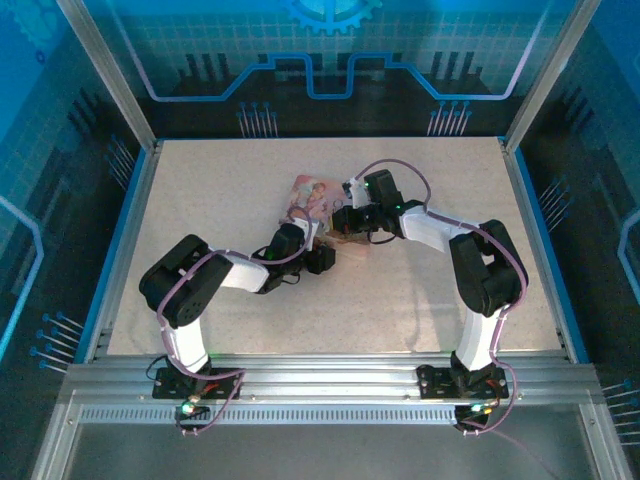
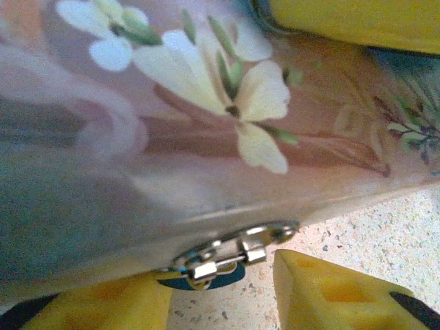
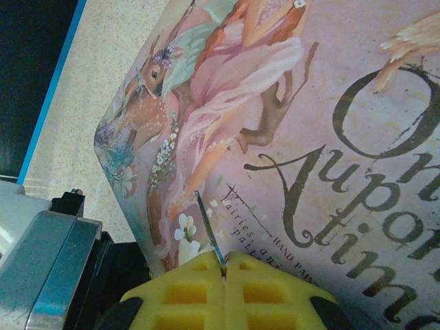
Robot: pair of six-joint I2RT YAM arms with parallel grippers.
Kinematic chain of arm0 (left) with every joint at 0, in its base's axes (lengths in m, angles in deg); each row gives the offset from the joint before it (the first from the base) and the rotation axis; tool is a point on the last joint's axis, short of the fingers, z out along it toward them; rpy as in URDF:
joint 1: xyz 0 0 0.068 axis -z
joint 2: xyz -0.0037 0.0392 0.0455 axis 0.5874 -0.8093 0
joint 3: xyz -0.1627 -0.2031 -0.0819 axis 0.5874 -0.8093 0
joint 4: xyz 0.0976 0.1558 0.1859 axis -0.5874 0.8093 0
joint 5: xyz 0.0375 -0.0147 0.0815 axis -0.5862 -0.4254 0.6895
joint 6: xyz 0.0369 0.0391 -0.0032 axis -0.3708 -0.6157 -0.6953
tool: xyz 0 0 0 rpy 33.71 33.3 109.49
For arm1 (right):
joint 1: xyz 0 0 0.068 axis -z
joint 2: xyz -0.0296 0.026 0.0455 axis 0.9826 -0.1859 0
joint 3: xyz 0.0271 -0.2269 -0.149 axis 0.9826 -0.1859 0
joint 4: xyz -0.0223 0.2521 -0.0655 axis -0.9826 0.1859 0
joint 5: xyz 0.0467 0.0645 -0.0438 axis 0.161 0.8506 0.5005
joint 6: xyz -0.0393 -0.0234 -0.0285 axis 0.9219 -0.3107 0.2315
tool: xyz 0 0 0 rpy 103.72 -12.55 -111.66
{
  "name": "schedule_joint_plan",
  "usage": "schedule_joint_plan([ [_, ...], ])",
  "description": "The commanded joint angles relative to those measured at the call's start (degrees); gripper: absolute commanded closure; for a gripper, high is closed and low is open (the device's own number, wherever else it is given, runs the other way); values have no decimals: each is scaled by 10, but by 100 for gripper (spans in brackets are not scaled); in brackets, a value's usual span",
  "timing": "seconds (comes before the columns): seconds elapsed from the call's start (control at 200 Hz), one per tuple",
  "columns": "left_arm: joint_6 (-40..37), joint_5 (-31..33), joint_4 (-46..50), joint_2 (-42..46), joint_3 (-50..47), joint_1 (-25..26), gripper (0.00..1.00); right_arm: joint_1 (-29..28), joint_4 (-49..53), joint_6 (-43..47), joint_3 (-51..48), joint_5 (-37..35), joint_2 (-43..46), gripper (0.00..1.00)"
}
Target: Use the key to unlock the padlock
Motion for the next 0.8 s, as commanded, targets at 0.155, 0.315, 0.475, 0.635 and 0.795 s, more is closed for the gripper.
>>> schedule_joint_plan([
  [0.155, 6, -4, -18, -3, 19, 4, 66, -25, 71, -10, -36, -4, -16, 99],
  [0.315, 16, -10, -17, 9, 12, 5, 69, -26, 56, -5, -39, -5, -2, 99],
  [0.475, 32, -19, -18, 24, 3, 5, 70, -27, 55, 10, -33, -13, 20, 99],
  [0.635, 46, -27, -15, 28, -1, 5, 71, -27, 61, 21, -19, -17, 32, 100],
  [0.795, 62, -32, -17, 34, -6, 5, 72, -27, 65, 28, -10, -23, 50, 100],
])
